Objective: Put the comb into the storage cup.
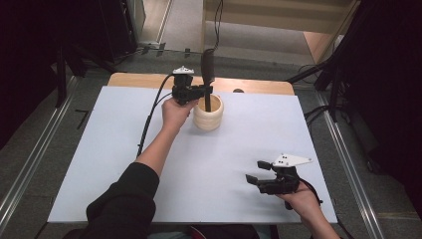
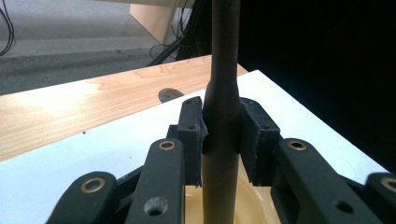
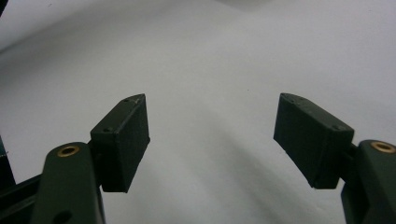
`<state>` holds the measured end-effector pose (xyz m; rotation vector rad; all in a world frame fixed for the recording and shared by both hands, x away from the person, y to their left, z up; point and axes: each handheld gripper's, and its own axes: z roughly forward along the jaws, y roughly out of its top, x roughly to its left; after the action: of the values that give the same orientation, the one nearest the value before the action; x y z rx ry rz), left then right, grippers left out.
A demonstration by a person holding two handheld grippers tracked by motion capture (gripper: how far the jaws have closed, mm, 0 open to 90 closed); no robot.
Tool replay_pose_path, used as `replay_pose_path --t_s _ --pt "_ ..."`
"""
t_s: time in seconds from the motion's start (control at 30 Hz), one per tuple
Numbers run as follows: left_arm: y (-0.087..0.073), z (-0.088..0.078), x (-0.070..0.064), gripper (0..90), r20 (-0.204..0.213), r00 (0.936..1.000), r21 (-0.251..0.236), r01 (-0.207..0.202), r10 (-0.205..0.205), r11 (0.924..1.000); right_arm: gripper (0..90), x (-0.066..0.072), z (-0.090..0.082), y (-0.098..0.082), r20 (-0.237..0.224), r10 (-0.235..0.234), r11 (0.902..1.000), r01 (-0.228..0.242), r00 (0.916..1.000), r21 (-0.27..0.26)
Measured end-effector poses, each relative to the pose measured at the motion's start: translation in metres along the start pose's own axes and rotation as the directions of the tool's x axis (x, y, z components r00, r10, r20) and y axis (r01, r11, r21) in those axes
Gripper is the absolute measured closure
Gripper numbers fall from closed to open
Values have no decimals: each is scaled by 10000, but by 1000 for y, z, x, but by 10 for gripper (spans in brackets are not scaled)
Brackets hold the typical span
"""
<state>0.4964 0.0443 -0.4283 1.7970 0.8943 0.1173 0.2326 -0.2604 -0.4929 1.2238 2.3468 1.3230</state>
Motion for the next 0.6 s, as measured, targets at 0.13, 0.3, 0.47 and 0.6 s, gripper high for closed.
replay_pose_path --t_s 0.13,0.3,0.47,0.6 --pt "-4 1 1 727 -24 10000 19 21 -21 10000 248 0 0 0 6 -8 10000 8 10000 2" --pt "-10 3 2 727 -12 10000 79 2 -2 10000 248 0 0 0 52 1 10000 -1 10000 -6" --pt "-14 6 0 727 11 10000 209 -62 62 9998 248 -1 1 0 41 -20 10000 20 10000 -6" --pt "-15 7 -1 726 57 9997 276 -227 225 9994 247 0 0 0 58 -29 10000 29 10000 -9"
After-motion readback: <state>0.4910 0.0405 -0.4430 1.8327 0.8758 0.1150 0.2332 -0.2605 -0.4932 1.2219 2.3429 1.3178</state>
